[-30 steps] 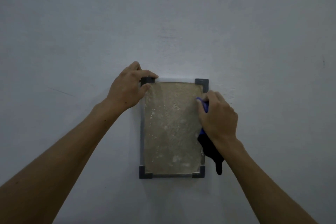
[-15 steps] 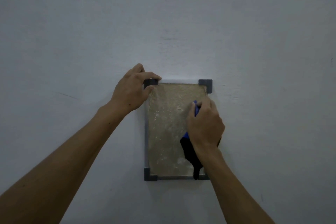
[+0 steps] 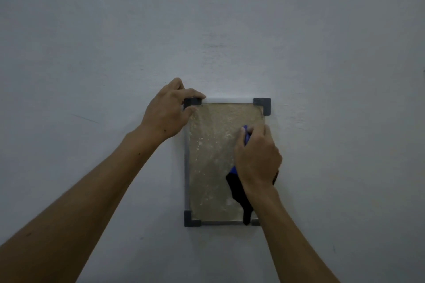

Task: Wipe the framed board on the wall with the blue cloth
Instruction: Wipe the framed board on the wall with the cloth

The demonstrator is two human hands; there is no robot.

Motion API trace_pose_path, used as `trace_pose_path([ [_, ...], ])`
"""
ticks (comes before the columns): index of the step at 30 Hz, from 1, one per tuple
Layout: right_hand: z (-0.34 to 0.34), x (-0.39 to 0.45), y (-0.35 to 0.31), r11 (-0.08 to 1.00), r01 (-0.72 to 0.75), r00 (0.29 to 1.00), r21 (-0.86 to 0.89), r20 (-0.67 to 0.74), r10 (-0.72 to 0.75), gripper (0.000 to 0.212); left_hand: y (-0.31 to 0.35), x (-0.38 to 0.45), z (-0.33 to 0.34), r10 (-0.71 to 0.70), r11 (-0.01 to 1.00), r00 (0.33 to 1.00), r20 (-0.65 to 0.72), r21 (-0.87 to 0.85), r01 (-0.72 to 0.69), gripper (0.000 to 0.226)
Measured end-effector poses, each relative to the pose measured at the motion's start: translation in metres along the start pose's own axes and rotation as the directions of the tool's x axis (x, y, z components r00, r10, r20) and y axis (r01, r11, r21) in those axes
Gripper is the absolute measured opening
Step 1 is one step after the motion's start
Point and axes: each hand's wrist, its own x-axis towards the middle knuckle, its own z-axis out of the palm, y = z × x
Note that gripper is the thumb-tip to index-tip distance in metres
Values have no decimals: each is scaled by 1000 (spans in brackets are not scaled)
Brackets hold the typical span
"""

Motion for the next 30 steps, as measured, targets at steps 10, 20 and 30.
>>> trace_pose_path([
  [10,-2,-5,10,999,-18,999,-27,-40,17,25,0,-1,-1,-5,1000,1000,0,7,5,33],
  [20,4,-9,-9,987,158,983,-20,102,-155,24,1,-2,-2,-11,1000,1000,12,14,11,35],
  [30,4,-14,-13,973,229,968,37,98,-232,20,-1,-1,0,-7,1000,1000,9,24,7,34],
])
